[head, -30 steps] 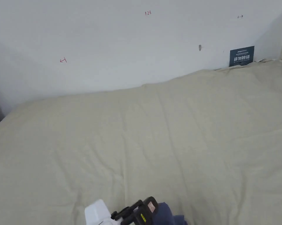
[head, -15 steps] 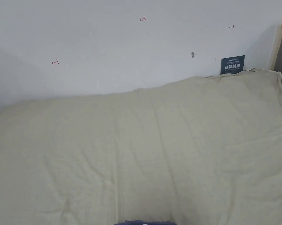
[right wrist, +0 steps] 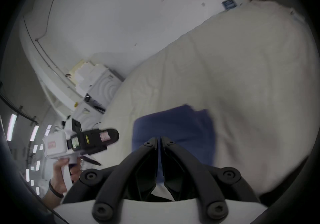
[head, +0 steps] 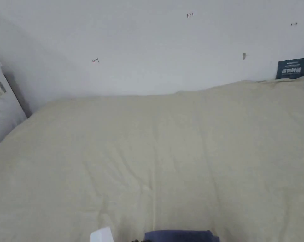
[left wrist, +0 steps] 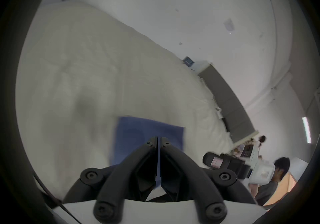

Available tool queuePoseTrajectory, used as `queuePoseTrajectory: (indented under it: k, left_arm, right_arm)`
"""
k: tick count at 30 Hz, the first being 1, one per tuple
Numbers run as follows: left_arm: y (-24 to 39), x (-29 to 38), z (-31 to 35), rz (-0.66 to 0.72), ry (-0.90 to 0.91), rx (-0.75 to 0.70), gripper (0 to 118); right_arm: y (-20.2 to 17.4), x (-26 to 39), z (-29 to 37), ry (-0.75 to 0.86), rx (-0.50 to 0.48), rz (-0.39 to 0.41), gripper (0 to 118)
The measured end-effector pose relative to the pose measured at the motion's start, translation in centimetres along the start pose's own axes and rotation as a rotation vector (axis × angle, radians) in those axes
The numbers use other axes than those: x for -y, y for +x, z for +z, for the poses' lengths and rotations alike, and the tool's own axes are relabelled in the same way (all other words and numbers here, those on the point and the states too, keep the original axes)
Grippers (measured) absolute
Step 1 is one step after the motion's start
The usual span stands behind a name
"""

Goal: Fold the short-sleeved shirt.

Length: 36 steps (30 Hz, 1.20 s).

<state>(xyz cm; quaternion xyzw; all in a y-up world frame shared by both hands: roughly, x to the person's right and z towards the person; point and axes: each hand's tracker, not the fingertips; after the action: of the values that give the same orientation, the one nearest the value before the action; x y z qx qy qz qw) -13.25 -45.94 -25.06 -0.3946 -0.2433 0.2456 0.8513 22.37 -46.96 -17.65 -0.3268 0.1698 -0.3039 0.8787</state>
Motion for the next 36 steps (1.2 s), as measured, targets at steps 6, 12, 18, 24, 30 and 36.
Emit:
queuePoseTrajectory:
  k: [6, 12, 18, 24, 30, 36]
  left_arm:
    - [-4.6, 0.9, 1.6, 0.171, 0.002, -0.008, 7]
    - [-6.5, 1.3, -2.5, 0.258, -0.049, 0.139, 113]
    - [-5.3, 1.6, -8.6, 0.194, -0.181, 0.227, 112]
    - [-1.7, 1.9, -12.0, -0.089, -0.304, 0.182, 45]
    - [-2.4, 0.3, -10.3, 0.003, -0.287, 0.160, 35]
    - [-7.3, -5.0, -3.3, 0.106, -0.133, 0.225, 35]
  right_arm:
    - [5.7, 0.4, -6.3, -0.100, 0.013, -0.174, 3]
    - [12.9, 3.9, -5.6, -0.029, -0.129, -0.576, 3]
    - [12.6, 3.6, -5.8, -0.042, -0.110, -0.520, 3]
    - [12.1, 3.1, -5.8, -0.056, -0.101, -0.479, 3]
    - [8.6, 1.4, -3.1, -0.059, 0.031, -0.324, 2]
    - [6.7, 0.8, 1.4, 0.001, -0.023, -0.330, 2]
